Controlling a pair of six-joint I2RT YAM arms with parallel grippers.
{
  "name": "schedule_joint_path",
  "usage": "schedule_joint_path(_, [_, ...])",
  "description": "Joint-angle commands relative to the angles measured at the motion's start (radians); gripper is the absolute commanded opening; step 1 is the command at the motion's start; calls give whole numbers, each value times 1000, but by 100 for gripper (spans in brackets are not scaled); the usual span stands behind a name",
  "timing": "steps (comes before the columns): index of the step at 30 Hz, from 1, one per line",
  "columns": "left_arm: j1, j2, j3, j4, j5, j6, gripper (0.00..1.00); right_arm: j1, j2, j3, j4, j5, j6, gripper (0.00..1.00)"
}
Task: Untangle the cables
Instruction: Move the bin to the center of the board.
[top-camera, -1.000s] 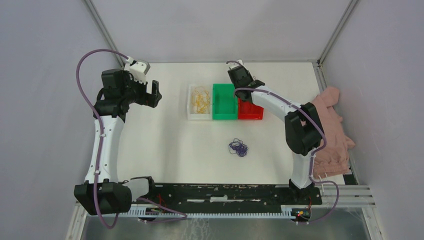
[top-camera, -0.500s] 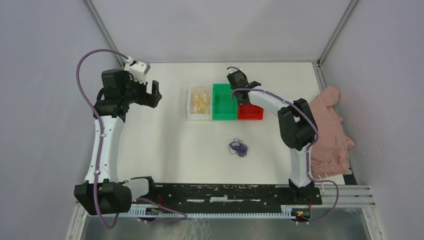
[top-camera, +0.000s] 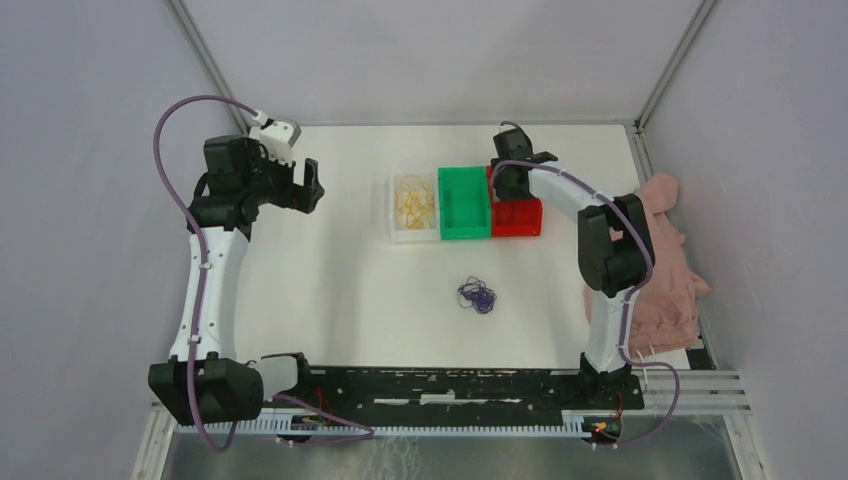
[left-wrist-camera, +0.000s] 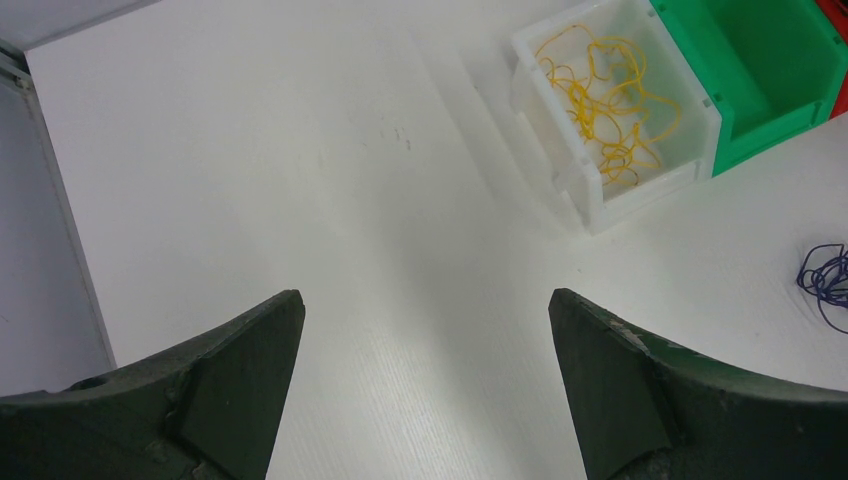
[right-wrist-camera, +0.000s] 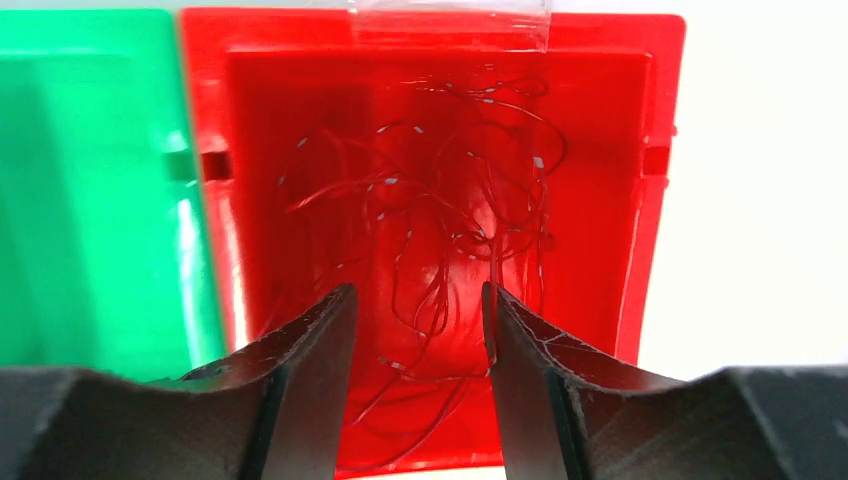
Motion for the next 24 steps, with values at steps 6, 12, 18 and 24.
schedule_joint_path(6, [4,-14,43,9,23,19,99,15,-194,64,-46,-13,19,56])
schedule_joint_path(12, [4,-24,42,6,26,21,99,16,-241,84,-85,38,17,37])
schedule_joint_path(18, [4,-22,45,7,26,23,99,16,-276,13,-48,-86,82,6])
schedule_joint_path(24, [3,-20,43,7,21,25,99,12,-237,-114,38,-118,173,0])
